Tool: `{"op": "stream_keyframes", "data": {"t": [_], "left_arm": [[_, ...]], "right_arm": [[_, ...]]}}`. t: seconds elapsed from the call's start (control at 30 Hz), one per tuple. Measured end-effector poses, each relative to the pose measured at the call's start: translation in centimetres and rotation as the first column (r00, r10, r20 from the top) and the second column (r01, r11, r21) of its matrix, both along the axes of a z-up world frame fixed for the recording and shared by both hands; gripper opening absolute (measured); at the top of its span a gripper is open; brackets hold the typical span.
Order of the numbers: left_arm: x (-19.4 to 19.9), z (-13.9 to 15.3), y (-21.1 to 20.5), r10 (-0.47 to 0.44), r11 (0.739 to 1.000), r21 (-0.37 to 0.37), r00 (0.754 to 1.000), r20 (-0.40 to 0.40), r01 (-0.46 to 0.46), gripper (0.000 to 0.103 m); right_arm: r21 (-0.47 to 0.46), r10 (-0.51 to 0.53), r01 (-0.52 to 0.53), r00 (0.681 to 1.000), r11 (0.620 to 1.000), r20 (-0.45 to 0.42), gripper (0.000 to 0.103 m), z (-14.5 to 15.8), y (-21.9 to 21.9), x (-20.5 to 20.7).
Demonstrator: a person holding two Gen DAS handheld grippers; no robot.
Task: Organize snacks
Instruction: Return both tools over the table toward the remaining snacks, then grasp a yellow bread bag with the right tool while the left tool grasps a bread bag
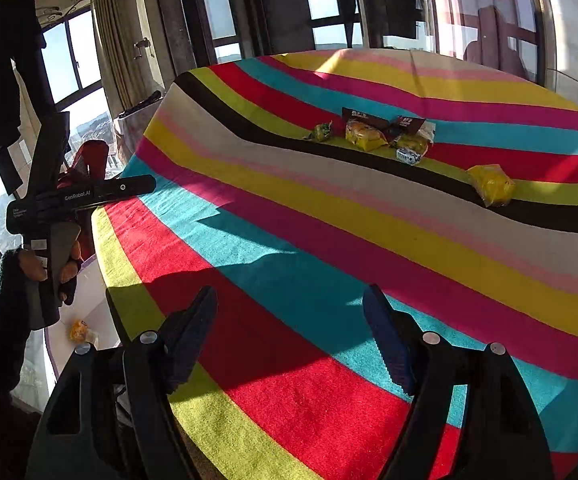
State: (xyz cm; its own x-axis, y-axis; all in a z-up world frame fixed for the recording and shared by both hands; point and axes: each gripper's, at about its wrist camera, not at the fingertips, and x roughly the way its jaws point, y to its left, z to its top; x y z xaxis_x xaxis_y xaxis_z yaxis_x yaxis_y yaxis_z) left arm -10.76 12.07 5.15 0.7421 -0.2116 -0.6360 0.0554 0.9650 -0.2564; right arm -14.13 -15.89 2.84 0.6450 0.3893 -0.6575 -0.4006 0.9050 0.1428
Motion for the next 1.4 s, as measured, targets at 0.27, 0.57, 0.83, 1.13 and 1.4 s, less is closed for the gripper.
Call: {"op": "stream_keyframes", "data": {"t": [0.27, 0.57, 0.83, 1.13, 1.4], "left_arm": [[9.1, -2.2, -10.8, -0.152, 0.987, 0.047, 0.987, -0.049, 0.155, 0.101], [11.5, -3.5, -13.8, -0.216, 0.964, 0.132, 0.97, -0.111, 0.23, 0.101], [11.8, -4.2, -12.6, -0.213, 0.972, 0.065, 0.965, -0.151, 0.225, 0.101], [12.0, -4.3, -12.5, -0.218, 0.972, 0.057, 0.964, -0.151, 0.229, 0.101], [14.4, -3.7, -10.6, -0.175, 0.981, -0.121, 0.966, -0.192, 0.154, 0.101]], "right_arm": [[-0.009, -0.269, 0.27, 0.958, 0.963, -0.102, 0.078, -2.7, -9.3, 6.0], [-0.018, -0.271, 0.271, 0.953, 0.962, -0.138, 0.086, -3.3, -10.1, 14.8], [0.014, -0.263, 0.27, 0.946, 0.963, -0.19, 0.086, -3.8, -8.6, 21.9], [-0.163, -0.25, 0.227, 0.958, 0.96, -0.139, 0.049, -4.4, -5.6, 23.8], [-0.032, -0.241, 0.239, 0.962, 0.97, -0.125, 0.046, -3.8, -6.6, 22.2]]}}
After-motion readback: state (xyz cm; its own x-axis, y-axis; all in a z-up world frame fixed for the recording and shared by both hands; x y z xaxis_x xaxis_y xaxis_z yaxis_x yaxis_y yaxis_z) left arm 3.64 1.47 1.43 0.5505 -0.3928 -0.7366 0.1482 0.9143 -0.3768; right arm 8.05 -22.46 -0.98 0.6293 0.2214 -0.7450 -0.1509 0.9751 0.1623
